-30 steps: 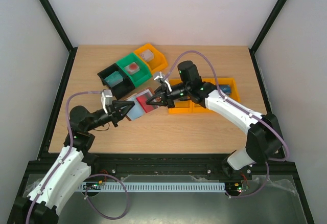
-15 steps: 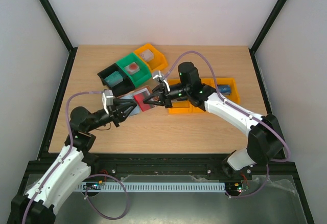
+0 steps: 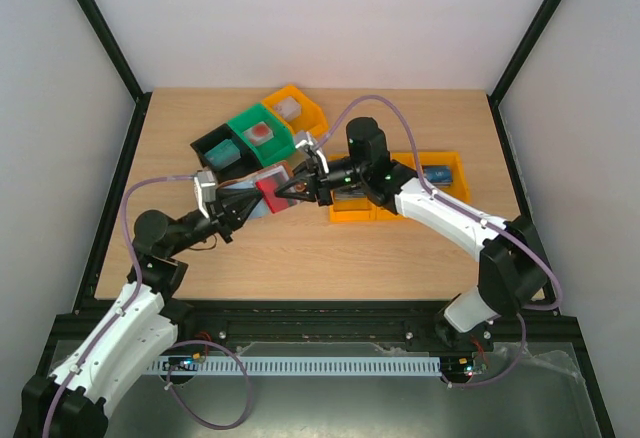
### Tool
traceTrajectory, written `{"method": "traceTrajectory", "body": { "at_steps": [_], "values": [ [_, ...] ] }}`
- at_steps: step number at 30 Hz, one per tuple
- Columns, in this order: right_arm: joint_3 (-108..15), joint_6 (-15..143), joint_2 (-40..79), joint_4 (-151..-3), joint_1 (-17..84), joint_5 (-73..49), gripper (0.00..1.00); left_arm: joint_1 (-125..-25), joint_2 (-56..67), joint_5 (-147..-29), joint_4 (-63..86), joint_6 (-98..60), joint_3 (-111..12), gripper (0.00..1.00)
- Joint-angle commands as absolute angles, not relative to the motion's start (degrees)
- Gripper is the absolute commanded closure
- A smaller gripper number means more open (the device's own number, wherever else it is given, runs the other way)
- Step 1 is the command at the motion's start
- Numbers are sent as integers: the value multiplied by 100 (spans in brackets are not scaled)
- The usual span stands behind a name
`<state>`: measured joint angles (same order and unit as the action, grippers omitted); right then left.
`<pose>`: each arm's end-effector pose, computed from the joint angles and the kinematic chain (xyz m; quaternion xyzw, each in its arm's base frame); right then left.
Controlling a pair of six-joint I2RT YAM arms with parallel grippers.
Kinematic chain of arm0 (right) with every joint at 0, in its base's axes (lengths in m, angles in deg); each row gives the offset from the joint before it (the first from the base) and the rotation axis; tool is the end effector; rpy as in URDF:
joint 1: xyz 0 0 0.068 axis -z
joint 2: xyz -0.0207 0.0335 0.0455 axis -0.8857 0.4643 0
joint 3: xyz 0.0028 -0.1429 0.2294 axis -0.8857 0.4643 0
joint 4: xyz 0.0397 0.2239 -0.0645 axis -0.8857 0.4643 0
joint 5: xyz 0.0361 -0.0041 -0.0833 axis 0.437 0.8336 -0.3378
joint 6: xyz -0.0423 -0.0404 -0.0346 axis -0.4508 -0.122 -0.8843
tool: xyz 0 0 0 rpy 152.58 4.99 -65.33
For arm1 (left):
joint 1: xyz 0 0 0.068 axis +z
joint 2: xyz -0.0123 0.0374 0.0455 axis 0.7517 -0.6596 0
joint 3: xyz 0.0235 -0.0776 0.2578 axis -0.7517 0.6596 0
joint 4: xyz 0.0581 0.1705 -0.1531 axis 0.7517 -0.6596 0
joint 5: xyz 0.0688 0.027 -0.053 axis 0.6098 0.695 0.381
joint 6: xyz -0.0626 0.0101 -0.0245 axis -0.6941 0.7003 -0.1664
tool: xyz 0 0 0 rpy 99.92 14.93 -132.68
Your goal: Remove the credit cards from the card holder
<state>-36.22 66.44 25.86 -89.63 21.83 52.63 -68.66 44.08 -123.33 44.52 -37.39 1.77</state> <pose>0.2103 0.2482 0.3348 -0.5332 0.4909 0.6297 0.2797 0.1218 -0.0843 0.3052 0.2560 0.5616 -0.5138 0.5959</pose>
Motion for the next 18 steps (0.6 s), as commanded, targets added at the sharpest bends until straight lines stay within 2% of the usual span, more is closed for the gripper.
{"method": "traceTrajectory", "body": {
  "at_steps": [1, 7, 12, 18],
  "values": [
    [-3891, 6729, 2977, -9276, 1570, 5309, 98, -7220, 4288, -13253, 5046, -3694, 51, 97],
    [-3940, 6231, 2875, -8708, 1561, 5149, 98, -7159, 4447, -12969, 4237, -3411, 20, 98],
    [-3874, 6334, 2838, -8650, 1683, 5543, 87, -6869, 4656, -12318, 3568, -3398, -28, 98],
    [-3629, 6558, 2638, -8864, 1788, 5544, 84, -6336, 4700, -11889, 3125, -3513, 144, 98]
  ]
}}
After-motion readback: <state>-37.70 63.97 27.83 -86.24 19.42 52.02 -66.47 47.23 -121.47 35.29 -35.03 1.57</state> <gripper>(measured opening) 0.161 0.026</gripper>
